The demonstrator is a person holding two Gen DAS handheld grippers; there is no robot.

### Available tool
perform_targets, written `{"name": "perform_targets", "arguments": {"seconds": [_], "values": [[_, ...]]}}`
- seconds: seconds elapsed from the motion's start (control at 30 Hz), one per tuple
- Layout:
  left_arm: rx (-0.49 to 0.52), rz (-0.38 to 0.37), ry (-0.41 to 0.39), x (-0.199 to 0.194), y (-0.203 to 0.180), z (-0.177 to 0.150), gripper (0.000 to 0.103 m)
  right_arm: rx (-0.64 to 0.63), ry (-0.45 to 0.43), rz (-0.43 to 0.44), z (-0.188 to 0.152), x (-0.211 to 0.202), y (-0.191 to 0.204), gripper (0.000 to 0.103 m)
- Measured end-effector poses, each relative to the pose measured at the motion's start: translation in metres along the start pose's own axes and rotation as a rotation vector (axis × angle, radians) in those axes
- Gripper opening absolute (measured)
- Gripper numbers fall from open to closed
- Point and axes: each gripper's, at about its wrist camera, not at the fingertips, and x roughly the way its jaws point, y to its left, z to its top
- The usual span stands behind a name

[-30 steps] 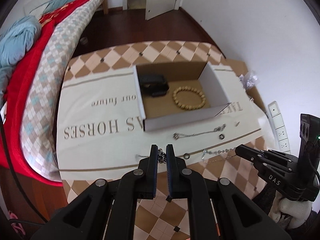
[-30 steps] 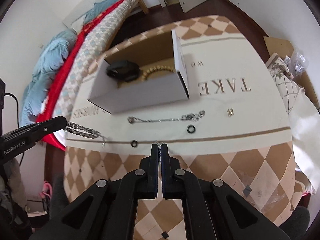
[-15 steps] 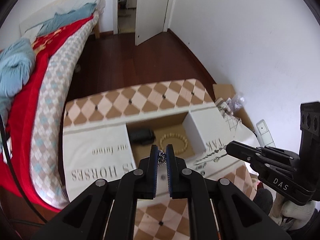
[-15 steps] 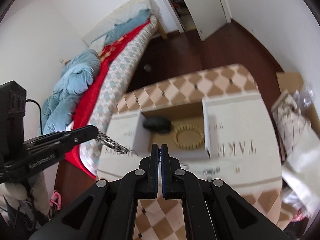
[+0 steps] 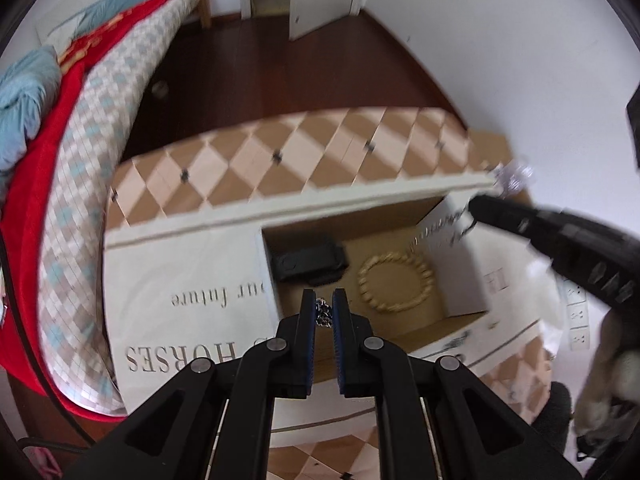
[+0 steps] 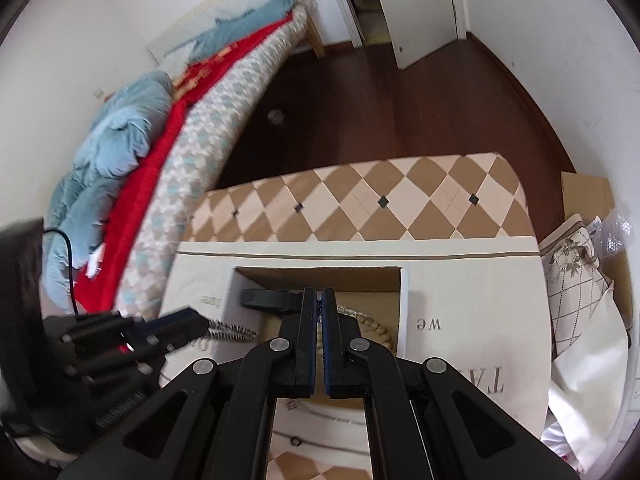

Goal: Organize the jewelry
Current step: 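Carry chain bracelet into the box with left tool while right drops its chain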

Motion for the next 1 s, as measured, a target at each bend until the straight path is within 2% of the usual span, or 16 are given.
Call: {"name": "perform_targets", "arguments": {"seconds": [0.13,0.23,0.3,0.4,0.43,0.47,0.5,0.53,0.57,0.63,0.67,0.7,0.73,0.77,0.83,1.0], "values": [[-0.052,-0.012,0.043,0.024,0.01,-0.005,0.007,-0.016,0.047,0.002,0.009,0.026,0.003,0.002],[-0.118,-0.034,0.058,0.03,0.018,-0.007,0.01,-0.063,0.058,-0.07,0.012,0.04,0.007,0.002],[-0.142,-0.029,0.05,0.029,0.022,-0.007,0.01,-0.056,0.08,-0.101,0.014,0.047,0.003,0.002],[-0.143,0.005,0.013,0.021,0.023,-0.007,0.019,-0.034,0.103,-0.14,0.014,0.051,-0.006,0.004],[-0.142,0.012,0.001,0.019,0.022,-0.006,0.028,-0.03,0.099,-0.144,0.013,0.049,-0.007,0.01],[-0.139,0.028,-0.021,0.014,0.021,-0.006,0.034,-0.028,0.089,-0.153,0.013,0.045,-0.008,0.032],[-0.135,0.051,-0.039,0.011,0.02,-0.004,0.049,-0.025,0.075,-0.152,0.013,0.04,-0.009,0.046],[-0.131,0.071,-0.058,0.007,0.02,-0.001,0.063,-0.025,0.059,-0.15,0.012,0.034,-0.008,0.069],[-0.124,0.1,-0.086,0.002,0.02,0.0,0.067,-0.027,0.041,-0.151,0.012,0.028,-0.007,0.076],[-0.11,0.172,-0.14,-0.009,0.019,0.0,0.076,-0.037,0.019,-0.175,0.01,0.017,-0.003,0.076],[-0.104,0.2,-0.156,-0.012,0.019,0.0,0.079,-0.048,0.006,-0.213,0.008,0.011,-0.001,0.076],[-0.098,0.233,-0.171,-0.016,0.02,-0.001,0.087,-0.053,0.0,-0.249,0.006,0.008,0.001,0.076],[-0.092,0.258,-0.183,-0.018,0.021,-0.002,0.092,-0.062,-0.001,-0.291,0.003,0.005,0.002,0.08],[-0.089,0.285,-0.194,-0.02,0.022,-0.005,0.094,-0.069,0.0,-0.332,-0.003,0.003,0.002,0.089],[-0.092,0.32,-0.198,-0.02,0.025,-0.008,0.098,-0.079,0.009,-0.382,-0.014,0.003,0.001,0.099],[-0.091,0.324,-0.181,-0.011,0.028,-0.02,0.098,-0.057,0.079,-0.405,-0.043,0.017,-0.004,0.103]]}}
